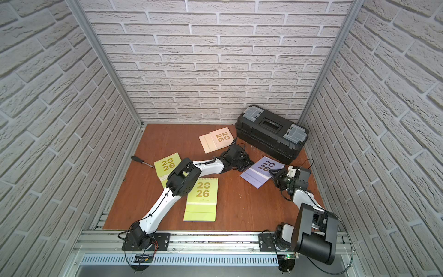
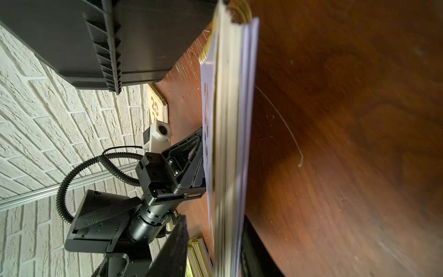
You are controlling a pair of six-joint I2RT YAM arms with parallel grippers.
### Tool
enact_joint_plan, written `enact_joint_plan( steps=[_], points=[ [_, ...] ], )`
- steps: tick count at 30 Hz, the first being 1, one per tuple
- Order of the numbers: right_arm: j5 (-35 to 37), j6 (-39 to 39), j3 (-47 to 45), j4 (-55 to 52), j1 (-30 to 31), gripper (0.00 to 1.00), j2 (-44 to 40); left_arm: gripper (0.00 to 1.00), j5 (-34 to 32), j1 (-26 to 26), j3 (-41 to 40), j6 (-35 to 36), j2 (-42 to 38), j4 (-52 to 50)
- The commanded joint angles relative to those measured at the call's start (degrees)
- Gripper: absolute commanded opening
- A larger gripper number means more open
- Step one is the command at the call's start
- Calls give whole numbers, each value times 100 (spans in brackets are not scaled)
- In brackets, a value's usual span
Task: Stack the calendars
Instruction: Pick up the calendar at the center of the board.
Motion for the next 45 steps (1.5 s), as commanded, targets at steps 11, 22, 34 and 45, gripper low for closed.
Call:
enact_joint_plan(
  steps=[11,22,34,45],
  points=[
    [-22,-277,251,-403,37,17,-214,0,51,-89,-219,34,-60,-757],
    [-9,-527,293,-1011,43,9,-727,0,-33,-19,-345,205,-442,-851],
    [-57,-600,126,-1788,48,6,-1794,0,-274,85,-1288,490,-1434,-760],
    [-312,-402,177,-2268,125,3,-2573,0,-535,173,-2258,778,-2470,-761]
  ],
)
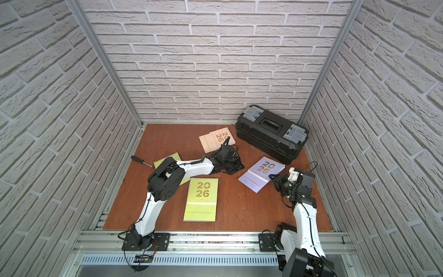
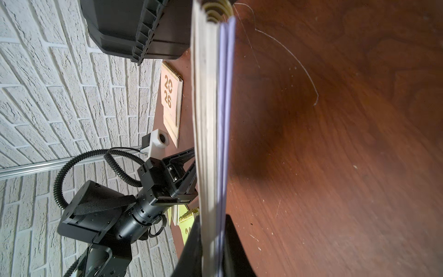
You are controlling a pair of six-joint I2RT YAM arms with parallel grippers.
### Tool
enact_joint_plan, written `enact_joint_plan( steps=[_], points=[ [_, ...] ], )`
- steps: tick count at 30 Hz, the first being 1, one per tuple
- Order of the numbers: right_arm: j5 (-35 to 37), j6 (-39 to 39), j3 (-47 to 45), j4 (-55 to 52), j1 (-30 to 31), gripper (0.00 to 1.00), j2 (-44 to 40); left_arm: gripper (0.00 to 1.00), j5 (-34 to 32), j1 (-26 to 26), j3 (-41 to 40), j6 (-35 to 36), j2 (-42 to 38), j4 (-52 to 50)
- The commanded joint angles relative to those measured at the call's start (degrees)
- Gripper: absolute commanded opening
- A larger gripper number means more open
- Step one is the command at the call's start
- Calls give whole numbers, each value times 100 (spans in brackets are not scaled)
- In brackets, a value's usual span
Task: Stack the calendars
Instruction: Pick up the calendar at the center of the board, then place the calendar at the calendar.
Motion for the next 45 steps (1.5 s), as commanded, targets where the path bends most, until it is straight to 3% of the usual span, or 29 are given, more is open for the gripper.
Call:
enact_joint_plan(
  steps=[1,15,25,35,45],
  points=[
    [-314,47,81,86,125,3,-252,0,-205,91,-298,189,-494,87],
    [399,593,540,257,1858,3,-490,0,-702,458,-1580,756,-2275,-476],
    [722,1013,507,1200,3388,2,-229,0,-1032,730,-2656,1085,-3712,-1152],
    [1295,1371,203,2627,4968,3,401,0,-1102,1331,-3882,1139,-5503,-1946],
    [1567,1614,-47,3753,5915,3,992,0,-1193,1762,-4963,1071,-6834,-2768]
  ],
)
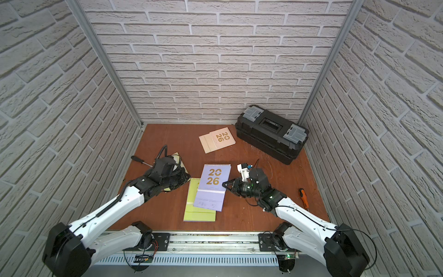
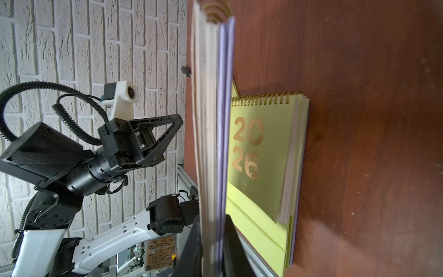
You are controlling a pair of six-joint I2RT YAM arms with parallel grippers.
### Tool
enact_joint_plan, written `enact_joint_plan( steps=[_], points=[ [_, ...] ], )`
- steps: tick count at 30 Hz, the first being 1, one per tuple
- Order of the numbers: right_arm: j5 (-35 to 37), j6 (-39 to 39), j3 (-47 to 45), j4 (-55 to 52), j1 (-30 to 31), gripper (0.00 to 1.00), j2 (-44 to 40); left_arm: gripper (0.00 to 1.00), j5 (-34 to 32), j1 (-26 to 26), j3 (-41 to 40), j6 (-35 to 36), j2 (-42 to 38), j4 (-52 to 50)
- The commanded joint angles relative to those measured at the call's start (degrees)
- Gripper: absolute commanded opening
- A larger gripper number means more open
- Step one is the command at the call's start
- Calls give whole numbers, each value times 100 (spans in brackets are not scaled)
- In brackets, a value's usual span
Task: Stack the calendars
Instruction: Place the calendar at the calendar.
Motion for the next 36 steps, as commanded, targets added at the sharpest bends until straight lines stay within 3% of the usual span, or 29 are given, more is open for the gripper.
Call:
enact_joint_plan(
  steps=[1,17,36],
  points=[
    [67,104,-93,1056,186,2,55,0,-91,105,-317,-11,-297,-364],
    [-283,189,-63,2498,717,3,1526,0,-77,145,-990,-119,-229,-127],
    [-398,175,43,2848,743,3,2212,0,125,154,-1264,-187,146,375]
  ],
)
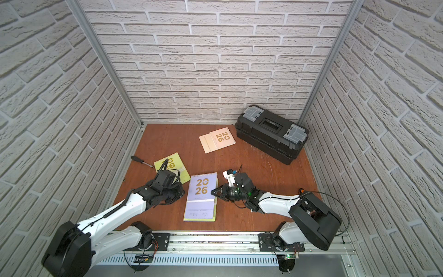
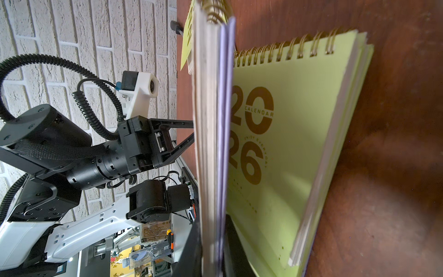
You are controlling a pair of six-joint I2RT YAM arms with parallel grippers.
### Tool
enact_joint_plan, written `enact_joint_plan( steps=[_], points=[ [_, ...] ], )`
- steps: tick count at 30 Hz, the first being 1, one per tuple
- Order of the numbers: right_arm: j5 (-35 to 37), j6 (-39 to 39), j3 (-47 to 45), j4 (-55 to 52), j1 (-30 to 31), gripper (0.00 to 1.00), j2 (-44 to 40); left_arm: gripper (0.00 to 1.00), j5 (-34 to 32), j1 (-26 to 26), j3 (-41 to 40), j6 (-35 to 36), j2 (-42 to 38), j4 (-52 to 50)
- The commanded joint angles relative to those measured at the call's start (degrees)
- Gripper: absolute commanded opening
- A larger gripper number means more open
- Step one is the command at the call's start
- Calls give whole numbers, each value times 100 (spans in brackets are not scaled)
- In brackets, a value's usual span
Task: Stack the calendars
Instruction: Place the calendar at the calendar.
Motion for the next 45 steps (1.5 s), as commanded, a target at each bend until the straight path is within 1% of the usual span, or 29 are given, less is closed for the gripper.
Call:
enact_joint_plan(
  steps=[1,6,9,15,24,29,33,42,45],
  points=[
    [-115,1,183,631,43,3,26,0,60,23,-127,-110,49,316],
    [-58,-69,192,460,41,3,13,0,71,-30,-154,-148,103,404],
    [-7,-171,248,209,41,4,-18,0,71,-73,-159,-162,179,464],
    [89,-312,319,-193,41,13,-65,0,48,-177,-137,-209,300,589],
    [294,-458,346,-601,32,19,-146,0,-4,-232,-133,-240,308,555],
    [312,-507,410,-699,32,25,-102,0,-26,-245,-150,-242,278,534],
    [352,-581,468,-861,34,28,-126,0,-31,-244,-136,-240,296,546],
    [592,-953,686,-1712,36,33,-297,0,-35,-246,-138,-227,329,546],
    [600,-991,723,-1764,32,34,-265,0,-35,-244,-133,-230,319,533]
  ],
)
